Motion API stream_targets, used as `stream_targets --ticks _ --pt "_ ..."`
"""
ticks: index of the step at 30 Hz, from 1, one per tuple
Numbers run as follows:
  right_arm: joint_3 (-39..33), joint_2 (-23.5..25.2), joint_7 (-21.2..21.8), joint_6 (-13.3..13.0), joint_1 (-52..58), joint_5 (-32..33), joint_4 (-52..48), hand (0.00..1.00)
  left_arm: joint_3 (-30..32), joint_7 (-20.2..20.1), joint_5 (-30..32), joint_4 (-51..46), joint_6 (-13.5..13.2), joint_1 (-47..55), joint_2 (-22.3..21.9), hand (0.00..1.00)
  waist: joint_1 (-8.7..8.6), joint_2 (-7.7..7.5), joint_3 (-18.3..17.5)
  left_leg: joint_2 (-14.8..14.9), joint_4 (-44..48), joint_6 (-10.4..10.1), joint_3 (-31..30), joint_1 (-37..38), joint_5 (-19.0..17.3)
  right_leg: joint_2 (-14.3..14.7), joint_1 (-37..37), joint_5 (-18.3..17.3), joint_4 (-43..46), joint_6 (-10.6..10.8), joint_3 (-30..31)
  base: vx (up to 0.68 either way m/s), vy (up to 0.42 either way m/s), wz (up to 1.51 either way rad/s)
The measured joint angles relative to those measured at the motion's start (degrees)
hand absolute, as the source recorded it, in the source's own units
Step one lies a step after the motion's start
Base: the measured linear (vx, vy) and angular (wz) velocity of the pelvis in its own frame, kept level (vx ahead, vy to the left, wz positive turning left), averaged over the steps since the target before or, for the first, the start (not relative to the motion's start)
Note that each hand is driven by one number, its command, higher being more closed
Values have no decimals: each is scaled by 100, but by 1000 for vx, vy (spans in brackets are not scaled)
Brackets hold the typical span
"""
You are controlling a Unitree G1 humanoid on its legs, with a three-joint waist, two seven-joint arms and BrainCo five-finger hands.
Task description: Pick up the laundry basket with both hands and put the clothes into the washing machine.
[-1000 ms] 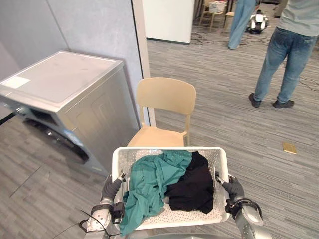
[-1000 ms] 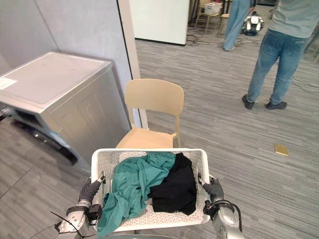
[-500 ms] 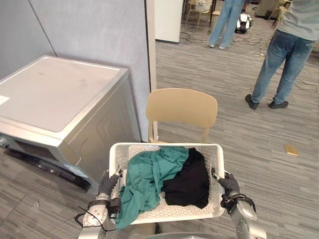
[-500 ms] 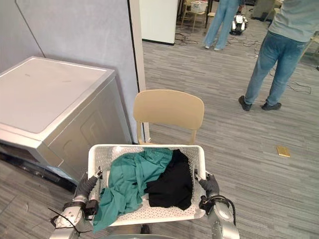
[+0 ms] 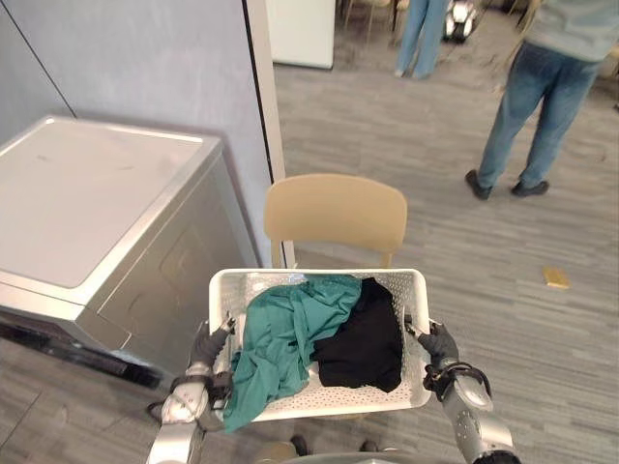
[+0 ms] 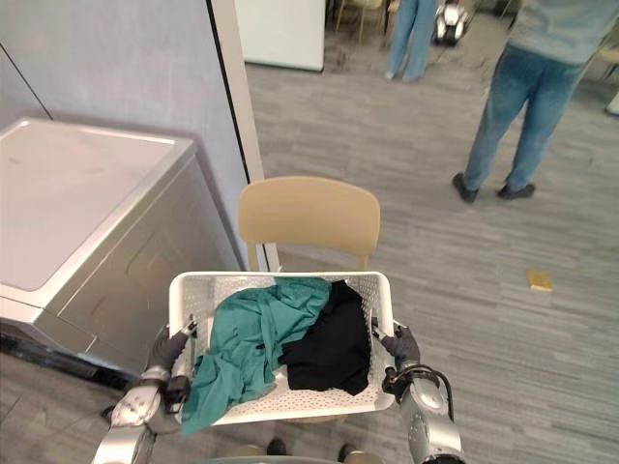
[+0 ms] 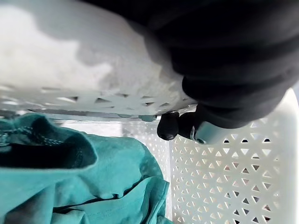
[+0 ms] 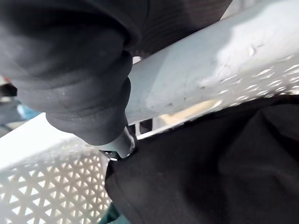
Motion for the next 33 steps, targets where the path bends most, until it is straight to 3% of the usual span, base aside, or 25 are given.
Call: stream_targets --ticks 1,5,16,20,33 --pt "6 -117 -71 9 -383 106 231 100 -90 0 -75 320 14 -482 75 100 3 39 286 29 28 -29 -20 -191 57 20 -171 29 23 -31 -33 -25 -76 6" --pt "19 -370 -193 6 -1198 288 366 100 -131 73 -270 688 12 -1399 159 100 28 47 733 114 276 -54 94 -772 96 54 -801 103 287 -108 51 -87 -50 -11" --pt "54 -517 -695 -34 -2736 624 1107 100 -195 337 -215 1931 45 -3382 390 100 51 82 1462 393 695 -86 456 -1753 99 181 -1828 299 575 -174 228 -128 -24 -14" --pt "112 -593 -781 -14 -3064 732 1279 100 -182 400 -103 2244 156 -3854 433 100 140 79 1556 506 810 -119 504 -1941 158 277 -1962 426 489 -210 231 -19 -57 -10" --pt "292 -594 -792 -201 -3704 775 1658 100 95 461 18 2457 278 -4363 559 100 149 -7 1651 582 827 -133 405 -2149 165 358 -1991 550 268 -235 118 -3 -9 2"
